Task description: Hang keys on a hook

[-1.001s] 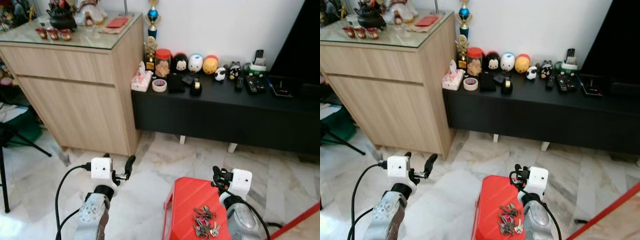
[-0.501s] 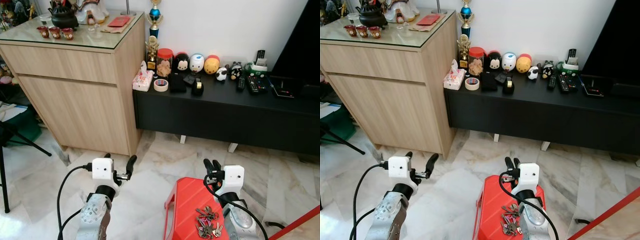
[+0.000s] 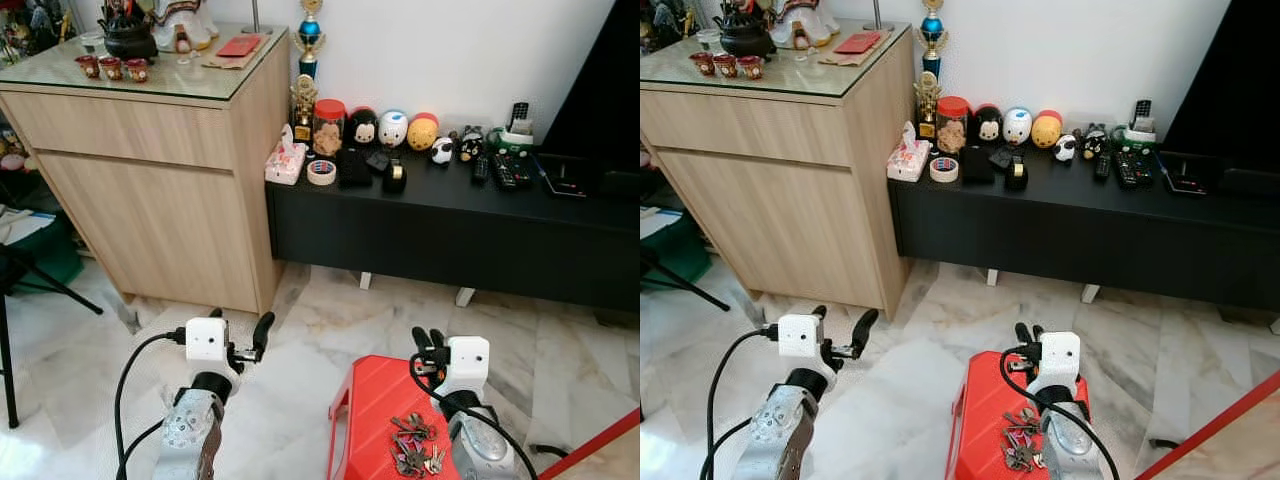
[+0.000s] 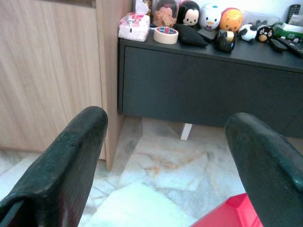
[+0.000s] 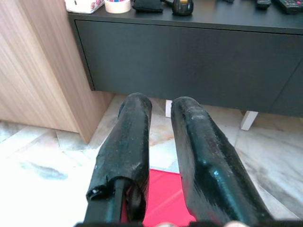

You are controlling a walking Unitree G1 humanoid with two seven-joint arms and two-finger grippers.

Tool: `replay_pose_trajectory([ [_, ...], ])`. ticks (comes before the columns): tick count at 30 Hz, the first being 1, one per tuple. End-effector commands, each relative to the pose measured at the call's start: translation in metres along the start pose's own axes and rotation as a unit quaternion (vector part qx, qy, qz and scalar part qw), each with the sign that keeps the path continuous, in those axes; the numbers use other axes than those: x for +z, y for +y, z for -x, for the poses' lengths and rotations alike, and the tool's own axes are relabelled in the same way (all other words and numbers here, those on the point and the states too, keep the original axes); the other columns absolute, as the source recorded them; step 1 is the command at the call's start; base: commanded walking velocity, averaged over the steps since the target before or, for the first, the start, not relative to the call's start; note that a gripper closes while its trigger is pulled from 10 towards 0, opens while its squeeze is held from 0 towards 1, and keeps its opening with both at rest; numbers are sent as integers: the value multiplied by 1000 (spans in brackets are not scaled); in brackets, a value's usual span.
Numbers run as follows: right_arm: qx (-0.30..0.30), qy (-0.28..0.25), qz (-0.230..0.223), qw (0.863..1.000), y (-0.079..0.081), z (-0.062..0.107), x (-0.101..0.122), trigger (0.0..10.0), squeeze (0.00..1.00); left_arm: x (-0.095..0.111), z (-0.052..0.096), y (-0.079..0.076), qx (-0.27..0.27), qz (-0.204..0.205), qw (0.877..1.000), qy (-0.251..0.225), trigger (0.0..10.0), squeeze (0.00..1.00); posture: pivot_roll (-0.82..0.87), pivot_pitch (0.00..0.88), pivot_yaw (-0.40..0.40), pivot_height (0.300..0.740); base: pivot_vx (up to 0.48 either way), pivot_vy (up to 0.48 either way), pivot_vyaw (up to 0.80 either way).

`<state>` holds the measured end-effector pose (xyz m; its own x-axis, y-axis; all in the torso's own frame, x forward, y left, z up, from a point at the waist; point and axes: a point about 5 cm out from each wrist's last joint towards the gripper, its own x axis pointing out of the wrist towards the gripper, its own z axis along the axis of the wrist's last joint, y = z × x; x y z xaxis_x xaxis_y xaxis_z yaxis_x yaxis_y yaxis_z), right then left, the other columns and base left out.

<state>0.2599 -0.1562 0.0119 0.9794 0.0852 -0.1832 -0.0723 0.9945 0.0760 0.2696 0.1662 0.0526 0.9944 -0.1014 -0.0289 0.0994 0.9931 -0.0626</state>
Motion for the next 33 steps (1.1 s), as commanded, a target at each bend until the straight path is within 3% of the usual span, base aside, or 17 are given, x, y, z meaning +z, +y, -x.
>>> replay_pose_trajectory([
  [1,-3,-3,3,1000,-2,2,0,10000,0,-2,1,-3,-4,-2,1000,2,10000,0,-30,0,-67,671,0,0,0],
  [3,-9,9,20,1000,-4,2,-2,10000,0,-3,2,-3,-4,-1,1000,3,10000,0,-30,0,-67,671,0,0,0],
  [33,-16,-2,-1,1000,-4,-1,2,10000,0,-5,2,-1,6,-2,1000,9,10000,0,-20,19,-75,663,0,0,0],
])
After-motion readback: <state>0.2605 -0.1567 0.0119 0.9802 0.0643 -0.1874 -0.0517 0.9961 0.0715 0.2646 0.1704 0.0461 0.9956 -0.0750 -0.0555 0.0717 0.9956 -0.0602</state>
